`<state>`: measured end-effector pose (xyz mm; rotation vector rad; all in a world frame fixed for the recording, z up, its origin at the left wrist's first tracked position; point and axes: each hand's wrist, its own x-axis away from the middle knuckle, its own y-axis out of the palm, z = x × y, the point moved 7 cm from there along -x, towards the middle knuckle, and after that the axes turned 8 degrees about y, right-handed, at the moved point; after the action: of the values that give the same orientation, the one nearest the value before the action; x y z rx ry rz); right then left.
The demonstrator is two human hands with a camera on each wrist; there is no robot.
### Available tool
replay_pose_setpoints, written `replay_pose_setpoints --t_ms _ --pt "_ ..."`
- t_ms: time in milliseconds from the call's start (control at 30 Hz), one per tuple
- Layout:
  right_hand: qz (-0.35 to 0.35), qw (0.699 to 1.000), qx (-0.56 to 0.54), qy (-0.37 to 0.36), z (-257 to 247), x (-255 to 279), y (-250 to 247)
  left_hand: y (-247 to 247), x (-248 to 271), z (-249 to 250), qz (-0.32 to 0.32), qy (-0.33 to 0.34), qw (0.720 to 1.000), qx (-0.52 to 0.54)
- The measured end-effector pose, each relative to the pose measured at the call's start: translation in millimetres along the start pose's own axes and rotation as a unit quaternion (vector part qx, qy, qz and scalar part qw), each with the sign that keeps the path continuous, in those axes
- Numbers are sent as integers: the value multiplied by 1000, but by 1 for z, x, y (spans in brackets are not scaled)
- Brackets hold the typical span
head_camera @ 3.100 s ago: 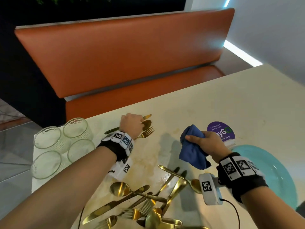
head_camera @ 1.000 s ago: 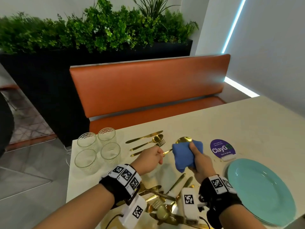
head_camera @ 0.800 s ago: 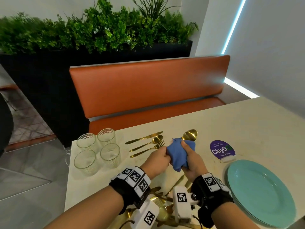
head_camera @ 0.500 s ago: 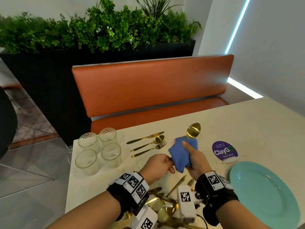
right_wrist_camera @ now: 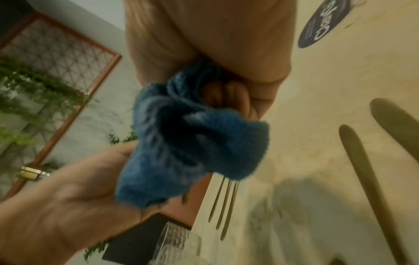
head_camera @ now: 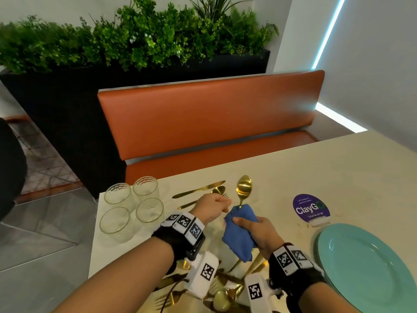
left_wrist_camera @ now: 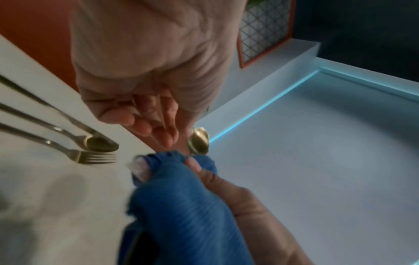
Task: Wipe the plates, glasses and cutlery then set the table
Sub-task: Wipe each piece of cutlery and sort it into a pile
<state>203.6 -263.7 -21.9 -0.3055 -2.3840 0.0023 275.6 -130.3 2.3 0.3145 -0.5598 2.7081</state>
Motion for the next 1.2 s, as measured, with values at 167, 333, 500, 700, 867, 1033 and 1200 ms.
replay_pose_setpoints --t_ms 167,333,500,700,867,1033,1200 --pt "-14 979 197 -42 -9 -12 21 10 -19 -9 7 -22 1000 -9" --pt "-49 912 405 -49 -2 -22 25 -33 -48 -8 110 -26 993 -22" --pt "4 909 415 -39 -15 -39 -16 -56 -77 -24 23 -22 942 -333" --pt "55 910 408 -38 -30 -52 -63 -34 -104 -68 -82 -38 869 -486" --pt "82 921 380 -27 -24 -54 -81 -25 -118 -77 -53 4 863 -502" --pt "90 938 335 -22 -14 -49 -87 -26 -109 -79 -15 25 873 -487" --pt "104 956 274 -17 -9 -39 -91 -11 -69 -59 -38 61 907 -416"
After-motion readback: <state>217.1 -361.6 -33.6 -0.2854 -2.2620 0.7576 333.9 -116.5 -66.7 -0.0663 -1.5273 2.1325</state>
